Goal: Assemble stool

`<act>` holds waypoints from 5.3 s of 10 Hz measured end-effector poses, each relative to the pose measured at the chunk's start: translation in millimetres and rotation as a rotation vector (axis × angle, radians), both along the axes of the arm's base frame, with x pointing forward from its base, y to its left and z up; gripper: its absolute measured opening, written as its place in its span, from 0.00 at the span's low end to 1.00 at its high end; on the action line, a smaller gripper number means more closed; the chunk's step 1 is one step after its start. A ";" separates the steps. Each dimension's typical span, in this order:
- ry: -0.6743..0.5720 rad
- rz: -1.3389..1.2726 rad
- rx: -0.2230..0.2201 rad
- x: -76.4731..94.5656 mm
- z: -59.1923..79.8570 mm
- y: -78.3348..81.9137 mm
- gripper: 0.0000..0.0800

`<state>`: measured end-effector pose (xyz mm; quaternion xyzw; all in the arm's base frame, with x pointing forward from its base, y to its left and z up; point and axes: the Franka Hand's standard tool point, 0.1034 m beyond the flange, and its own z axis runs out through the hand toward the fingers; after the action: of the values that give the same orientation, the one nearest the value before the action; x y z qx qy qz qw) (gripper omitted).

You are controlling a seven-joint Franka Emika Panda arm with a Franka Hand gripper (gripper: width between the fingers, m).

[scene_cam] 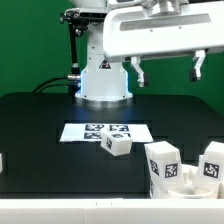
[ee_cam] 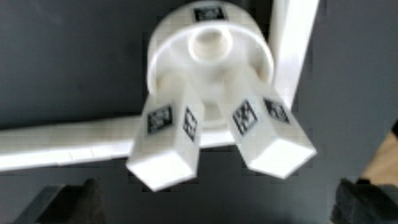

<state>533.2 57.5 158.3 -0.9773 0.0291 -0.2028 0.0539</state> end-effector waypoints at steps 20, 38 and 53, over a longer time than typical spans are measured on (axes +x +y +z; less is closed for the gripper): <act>0.992 0.056 0.013 -62.4 -104.4 -36.6 0.81; 1.497 0.237 -0.117 -104.7 -131.0 -40.2 0.81; 1.418 0.281 -0.092 -90.6 -97.2 -27.6 0.41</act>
Offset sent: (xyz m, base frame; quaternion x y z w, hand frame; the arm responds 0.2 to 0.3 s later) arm 0.0101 -0.0387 -0.0320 0.0107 -0.0773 -0.0058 0.9969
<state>442.6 29.9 61.1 -0.8695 -0.0775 0.4877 0.0064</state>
